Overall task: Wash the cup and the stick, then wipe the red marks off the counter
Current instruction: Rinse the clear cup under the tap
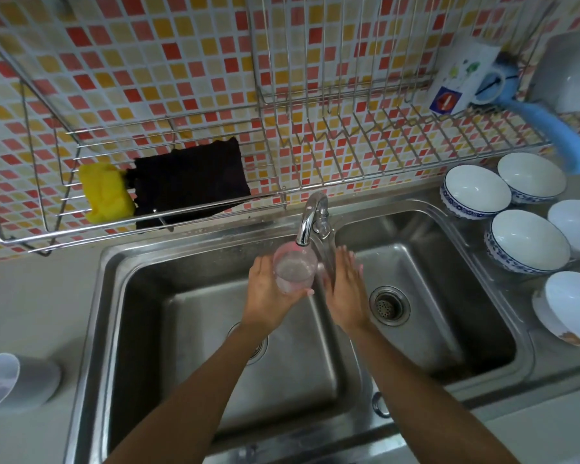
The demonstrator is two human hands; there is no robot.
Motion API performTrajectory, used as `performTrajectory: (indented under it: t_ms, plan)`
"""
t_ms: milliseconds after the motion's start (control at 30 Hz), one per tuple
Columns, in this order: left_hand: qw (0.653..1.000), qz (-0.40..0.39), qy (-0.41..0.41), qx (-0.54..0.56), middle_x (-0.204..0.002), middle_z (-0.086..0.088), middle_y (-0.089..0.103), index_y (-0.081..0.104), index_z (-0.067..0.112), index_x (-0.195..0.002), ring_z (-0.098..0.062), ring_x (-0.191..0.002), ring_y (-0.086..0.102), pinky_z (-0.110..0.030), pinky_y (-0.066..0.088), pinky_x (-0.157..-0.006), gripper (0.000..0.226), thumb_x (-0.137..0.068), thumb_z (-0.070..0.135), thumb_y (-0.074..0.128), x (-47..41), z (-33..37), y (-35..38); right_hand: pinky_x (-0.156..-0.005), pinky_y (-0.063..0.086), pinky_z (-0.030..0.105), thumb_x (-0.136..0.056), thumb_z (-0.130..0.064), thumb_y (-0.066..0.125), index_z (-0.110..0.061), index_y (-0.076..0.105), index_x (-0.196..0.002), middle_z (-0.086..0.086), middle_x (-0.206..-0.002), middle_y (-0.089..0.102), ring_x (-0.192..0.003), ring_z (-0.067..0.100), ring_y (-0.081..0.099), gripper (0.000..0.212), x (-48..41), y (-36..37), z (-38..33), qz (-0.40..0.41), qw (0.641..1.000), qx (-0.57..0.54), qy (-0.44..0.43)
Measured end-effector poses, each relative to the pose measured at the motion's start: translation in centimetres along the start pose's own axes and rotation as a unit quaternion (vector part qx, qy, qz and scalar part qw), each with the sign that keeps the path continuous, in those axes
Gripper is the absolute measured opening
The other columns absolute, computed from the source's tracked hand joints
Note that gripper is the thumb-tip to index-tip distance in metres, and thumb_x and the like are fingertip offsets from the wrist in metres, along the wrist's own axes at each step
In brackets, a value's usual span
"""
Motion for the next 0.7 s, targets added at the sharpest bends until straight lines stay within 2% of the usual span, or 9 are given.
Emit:
performTrajectory:
  t_ms: [67,167,300,400,467,533,600,633,700]
  plan:
    - [1.0,0.003,-0.011,-0.025,-0.105,-0.002,0.048,0.051,0.006,-0.112,-0.018,-0.1,0.047,-0.03,0.043,-0.089,0.076,-0.055,0.037,0.092,0.4,-0.9,-0.1,-0.12,-0.001,0.043,-0.103,-0.041,0.024,-0.006,0.012,-0.153,0.009,-0.16,0.012,-0.148,0.022,0.004,0.062,2.6,1.2,0.7,-0.018,0.996,0.086,-0.015]
    - [0.998,0.003,-0.015,-0.061,-0.107,-0.005,0.047,0.05,0.003,-0.114,-0.021,-0.102,0.047,-0.034,0.045,-0.09,0.077,-0.057,0.034,0.091,1.1,-1.8,-0.4,-0.119,-0.002,0.045,-0.1,-0.044,0.015,-0.006,0.011,-0.153,0.01,-0.16,0.014,-0.149,0.023,0.003,0.065,4.4,2.7,1.9,-0.042,0.985,0.166,-0.022]
    - [0.995,-0.024,-0.037,-0.093,-0.114,-0.012,0.05,0.046,0.0,-0.122,-0.025,-0.109,0.048,-0.032,0.043,-0.089,0.075,-0.064,0.026,0.087,1.5,-3.2,0.2,-0.118,0.002,0.043,-0.1,-0.038,0.016,-0.002,0.018,-0.151,0.015,-0.158,0.02,-0.148,0.027,0.011,0.062,4.4,3.3,2.0,-0.057,0.976,0.211,-0.021]
    - [0.993,-0.026,-0.072,-0.089,-0.113,-0.011,0.049,0.045,0.002,-0.121,-0.025,-0.109,0.046,-0.03,0.042,-0.088,0.064,-0.07,0.016,0.08,1.8,-4.1,0.1,-0.117,0.009,0.044,-0.099,-0.034,0.021,0.001,0.025,-0.148,0.019,-0.156,0.026,-0.146,0.03,0.019,0.061,4.4,3.5,2.0,-0.052,0.973,0.222,-0.025]
    - [0.99,-0.028,-0.055,-0.127,-0.11,-0.016,0.05,0.047,-0.002,-0.121,-0.03,-0.106,0.047,-0.036,0.044,-0.09,0.062,-0.069,0.013,0.078,1.9,-4.6,0.1,-0.118,0.009,0.043,-0.099,-0.034,0.022,0.002,0.025,-0.149,0.019,-0.156,0.025,-0.147,0.03,0.018,0.062,4.5,3.6,2.0,-0.051,0.972,0.228,-0.028]
    - [0.975,-0.047,-0.016,-0.216,-0.105,-0.014,0.051,0.05,0.0,-0.122,-0.03,-0.1,0.048,-0.039,0.045,-0.09,0.068,-0.067,0.026,0.08,1.9,-5.7,0.8,-0.118,0.008,0.043,-0.099,-0.033,0.024,0.002,0.024,-0.149,0.02,-0.156,0.024,-0.147,0.031,0.018,0.061,4.5,3.5,2.0,-0.048,0.971,0.233,-0.03]
    - [0.953,-0.068,0.0,-0.294,-0.102,-0.006,0.049,0.052,0.008,-0.125,-0.024,-0.095,0.048,-0.031,0.037,-0.088,0.074,-0.064,0.042,0.078,1.8,-7.1,1.1,-0.118,0.007,0.043,-0.099,-0.033,0.025,0.002,0.022,-0.15,0.02,-0.157,0.022,-0.147,0.031,0.016,0.061,4.6,3.6,1.9,-0.05,0.969,0.238,-0.035]
    - [0.946,-0.069,0.008,-0.318,-0.098,-0.005,0.05,0.054,0.01,-0.123,-0.024,-0.091,0.049,-0.029,0.034,-0.084,0.075,-0.06,0.043,0.08,1.8,-7.5,1.1,-0.118,0.007,0.043,-0.099,-0.033,0.026,0.002,0.021,-0.15,0.02,-0.157,0.022,-0.147,0.031,0.015,0.061,4.6,3.5,1.9,-0.049,0.97,0.235,-0.037]
    - [0.931,-0.062,0.037,-0.358,-0.088,-0.008,0.055,0.057,0.009,-0.111,-0.027,-0.079,0.055,-0.034,0.039,-0.077,0.075,-0.048,0.036,0.088,1.8,-7.2,0.9,-0.119,0.008,0.043,-0.098,-0.032,0.027,0.002,0.022,-0.15,0.02,-0.157,0.023,-0.147,0.03,0.016,0.062,4.6,3.3,1.8,-0.043,0.973,0.222,-0.036]
Point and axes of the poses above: each hand's wrist, its own x-axis away from the middle knuckle, its own y-axis out of the palm, z = x × y, the point moved 10 cm from there along -x, towards the middle knuckle
